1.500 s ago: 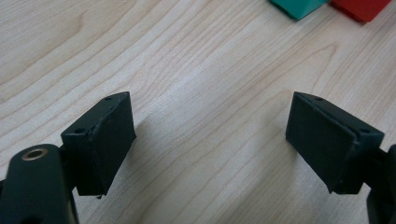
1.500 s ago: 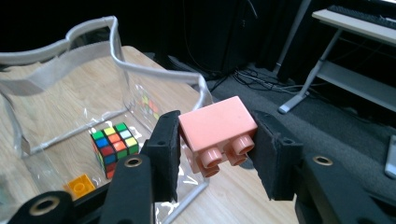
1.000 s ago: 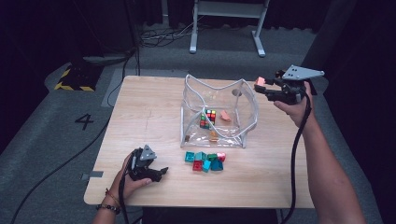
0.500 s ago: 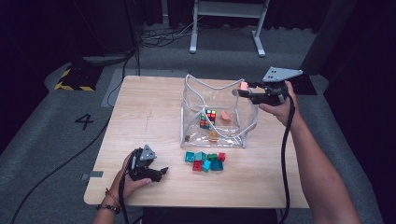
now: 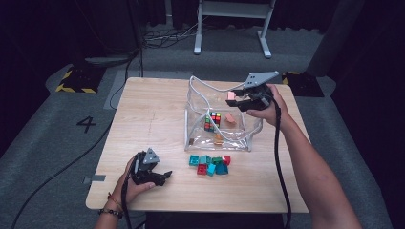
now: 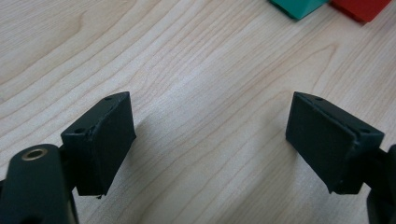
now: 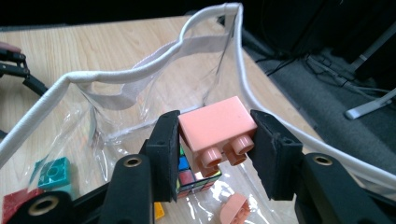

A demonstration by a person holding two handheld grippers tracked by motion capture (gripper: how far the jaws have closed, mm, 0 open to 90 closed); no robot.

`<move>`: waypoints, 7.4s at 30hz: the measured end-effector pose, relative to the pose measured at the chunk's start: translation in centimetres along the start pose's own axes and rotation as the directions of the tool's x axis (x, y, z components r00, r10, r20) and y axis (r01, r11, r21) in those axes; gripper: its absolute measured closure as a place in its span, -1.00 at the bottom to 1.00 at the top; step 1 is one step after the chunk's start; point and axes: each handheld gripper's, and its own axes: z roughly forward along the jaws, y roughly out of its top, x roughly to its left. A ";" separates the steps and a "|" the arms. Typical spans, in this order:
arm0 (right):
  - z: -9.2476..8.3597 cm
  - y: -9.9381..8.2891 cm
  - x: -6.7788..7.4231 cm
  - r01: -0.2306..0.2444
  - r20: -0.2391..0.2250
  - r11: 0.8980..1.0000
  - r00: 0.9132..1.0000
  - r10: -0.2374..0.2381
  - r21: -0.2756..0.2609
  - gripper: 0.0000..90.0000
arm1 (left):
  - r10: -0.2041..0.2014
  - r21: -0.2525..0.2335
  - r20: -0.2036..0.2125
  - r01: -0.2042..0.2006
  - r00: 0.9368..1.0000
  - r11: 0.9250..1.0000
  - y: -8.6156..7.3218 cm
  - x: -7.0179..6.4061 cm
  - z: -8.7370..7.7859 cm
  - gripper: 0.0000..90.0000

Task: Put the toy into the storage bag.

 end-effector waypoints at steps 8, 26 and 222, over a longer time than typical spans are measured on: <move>1.9 0.2 0.4 0.056 -0.034 0.987 0.998 -0.052 0.148 0.22 | -0.001 0.002 0.000 0.001 1.000 1.000 0.0 0.0 0.0 -0.65; 0.9 -1.3 -1.3 0.104 -0.052 0.914 0.995 -0.091 0.392 0.22 | -0.001 0.002 0.000 0.001 1.000 1.000 0.0 0.0 0.0 -0.65; -6.6 -17.5 -1.9 -0.286 0.174 0.952 0.937 0.302 -0.106 0.32 | -0.001 0.000 -0.001 0.001 1.000 1.000 0.0 0.0 0.0 -0.65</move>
